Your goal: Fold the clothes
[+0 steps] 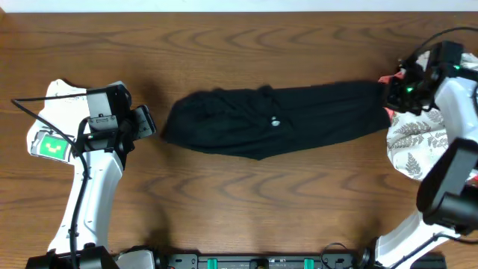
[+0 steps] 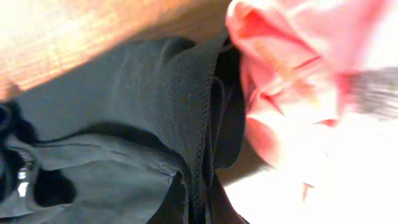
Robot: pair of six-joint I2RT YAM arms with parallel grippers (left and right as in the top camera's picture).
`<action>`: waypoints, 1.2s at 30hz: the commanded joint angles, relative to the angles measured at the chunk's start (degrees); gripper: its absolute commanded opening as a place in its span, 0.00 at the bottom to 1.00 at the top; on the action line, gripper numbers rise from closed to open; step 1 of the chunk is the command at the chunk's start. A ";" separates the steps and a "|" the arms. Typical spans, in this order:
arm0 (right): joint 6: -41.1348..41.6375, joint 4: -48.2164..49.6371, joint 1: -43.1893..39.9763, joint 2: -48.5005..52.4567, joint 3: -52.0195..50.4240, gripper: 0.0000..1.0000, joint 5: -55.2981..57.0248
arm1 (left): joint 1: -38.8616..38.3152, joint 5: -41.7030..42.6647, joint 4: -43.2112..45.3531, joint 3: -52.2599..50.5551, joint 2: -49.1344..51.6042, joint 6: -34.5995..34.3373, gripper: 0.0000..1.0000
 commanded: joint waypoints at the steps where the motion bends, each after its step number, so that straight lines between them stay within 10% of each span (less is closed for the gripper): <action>1: -1.55 -0.72 -0.17 -1.86 0.17 0.01 2.10 | 0.13 -0.09 -0.15 0.09 0.26 1.16 0.67; 15: -1.95 -3.19 5.09 -3.39 0.22 0.01 2.51 | 0.13 -0.09 -0.17 0.07 0.26 1.14 0.67; 36: 12.22 0.79 35.36 -3.91 0.31 0.02 16.37 | 0.13 -0.07 -1.29 0.07 0.26 -0.42 0.67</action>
